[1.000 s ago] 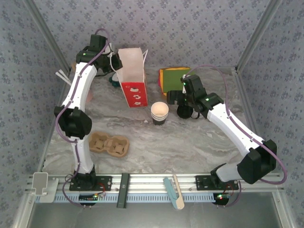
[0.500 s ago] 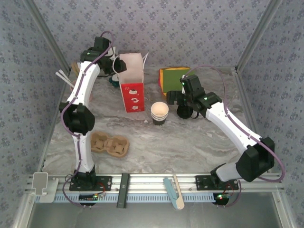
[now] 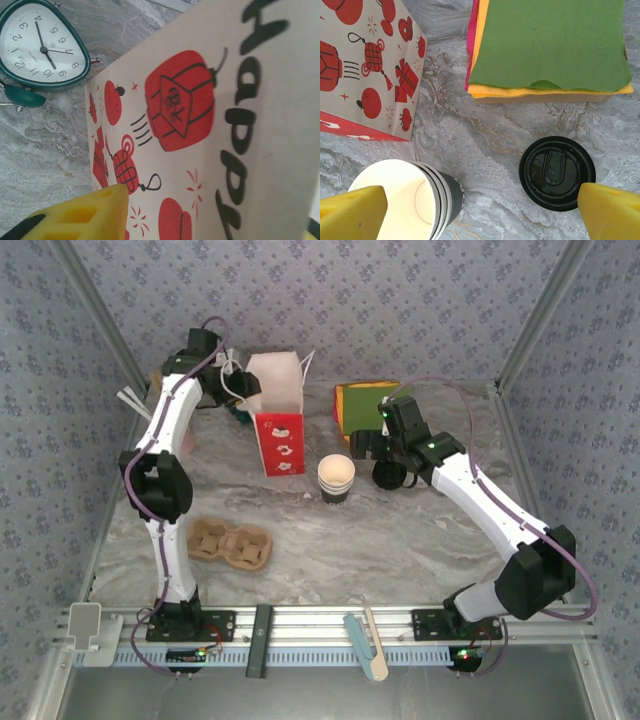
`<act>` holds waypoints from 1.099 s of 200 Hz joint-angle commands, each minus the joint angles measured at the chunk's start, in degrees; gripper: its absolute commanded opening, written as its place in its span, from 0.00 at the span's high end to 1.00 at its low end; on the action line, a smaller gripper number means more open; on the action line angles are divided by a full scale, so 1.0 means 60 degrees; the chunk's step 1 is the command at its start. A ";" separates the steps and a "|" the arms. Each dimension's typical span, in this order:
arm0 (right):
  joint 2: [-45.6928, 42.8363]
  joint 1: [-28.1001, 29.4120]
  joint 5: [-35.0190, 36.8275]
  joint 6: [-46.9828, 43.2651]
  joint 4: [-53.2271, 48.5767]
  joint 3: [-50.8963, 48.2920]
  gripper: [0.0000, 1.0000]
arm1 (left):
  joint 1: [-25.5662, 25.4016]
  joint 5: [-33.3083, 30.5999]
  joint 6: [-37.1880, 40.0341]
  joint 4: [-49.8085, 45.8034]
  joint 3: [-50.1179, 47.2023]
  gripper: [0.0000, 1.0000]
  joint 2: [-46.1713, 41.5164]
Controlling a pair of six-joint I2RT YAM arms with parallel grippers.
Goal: Pack the takeout coffee
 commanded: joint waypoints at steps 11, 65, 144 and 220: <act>0.0150 -0.0050 0.0000 -0.0085 -0.0004 0.0409 0.00 | 0.0233 0.0931 -0.0347 0.0905 -0.0427 0.55 -0.0858; 0.0310 -0.0054 -0.0017 -0.0114 -0.0020 0.0554 0.00 | 0.0299 0.1262 -0.0418 0.1194 -0.0689 0.52 -0.1148; 0.0380 -0.0057 -0.0097 -0.0115 -0.0036 0.0678 0.00 | 0.0656 0.1956 -0.0635 0.2009 -0.1722 0.51 -0.1691; 0.0473 -0.0015 -0.0127 -0.0115 -0.0029 0.0759 0.00 | 0.0991 0.2751 -0.0939 0.2952 -0.2754 0.49 -0.2215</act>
